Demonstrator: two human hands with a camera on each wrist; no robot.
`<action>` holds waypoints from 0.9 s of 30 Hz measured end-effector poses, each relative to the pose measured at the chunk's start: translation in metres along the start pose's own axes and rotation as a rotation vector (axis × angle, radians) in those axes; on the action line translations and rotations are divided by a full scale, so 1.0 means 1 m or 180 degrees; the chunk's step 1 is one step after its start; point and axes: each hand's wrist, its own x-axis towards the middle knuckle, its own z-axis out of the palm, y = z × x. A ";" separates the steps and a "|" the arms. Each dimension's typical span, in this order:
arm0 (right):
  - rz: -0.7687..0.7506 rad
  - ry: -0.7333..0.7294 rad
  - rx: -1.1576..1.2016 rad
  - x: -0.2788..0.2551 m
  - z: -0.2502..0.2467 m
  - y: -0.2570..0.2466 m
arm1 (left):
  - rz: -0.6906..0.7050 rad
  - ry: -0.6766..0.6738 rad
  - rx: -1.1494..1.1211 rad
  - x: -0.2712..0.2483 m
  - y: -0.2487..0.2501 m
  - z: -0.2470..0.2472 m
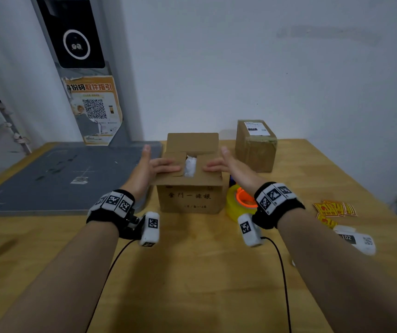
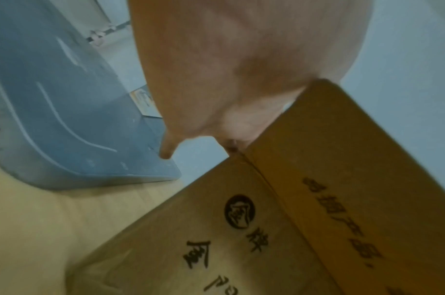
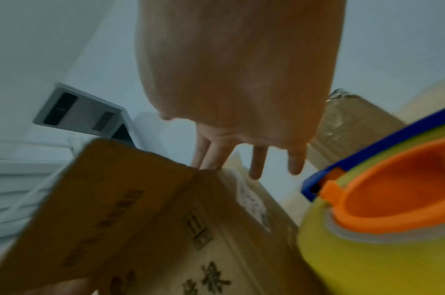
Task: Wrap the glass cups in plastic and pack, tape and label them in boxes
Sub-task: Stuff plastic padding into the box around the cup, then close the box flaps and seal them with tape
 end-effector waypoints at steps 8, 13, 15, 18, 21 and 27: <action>0.0050 -0.0068 0.0144 0.013 -0.005 0.021 | 0.0431 -0.0261 0.0384 0.007 -0.022 -0.019; -0.0158 -0.0649 -0.0216 0.004 -0.008 0.021 | 0.0172 0.0026 -0.0178 0.002 -0.020 -0.012; -0.0011 -0.0399 0.0006 -0.001 -0.006 0.013 | 0.0182 0.0349 -0.0259 0.006 -0.022 -0.006; 0.0102 0.0421 -0.0062 0.000 0.001 0.001 | 0.0160 0.0682 -0.0246 0.018 -0.028 0.000; -0.0076 0.0853 0.0039 0.013 0.006 0.000 | 0.0031 0.0870 -0.0359 0.022 -0.032 0.007; 0.0341 0.0662 -0.0175 0.032 0.003 -0.002 | -0.0021 0.1302 -0.0009 0.029 -0.025 0.015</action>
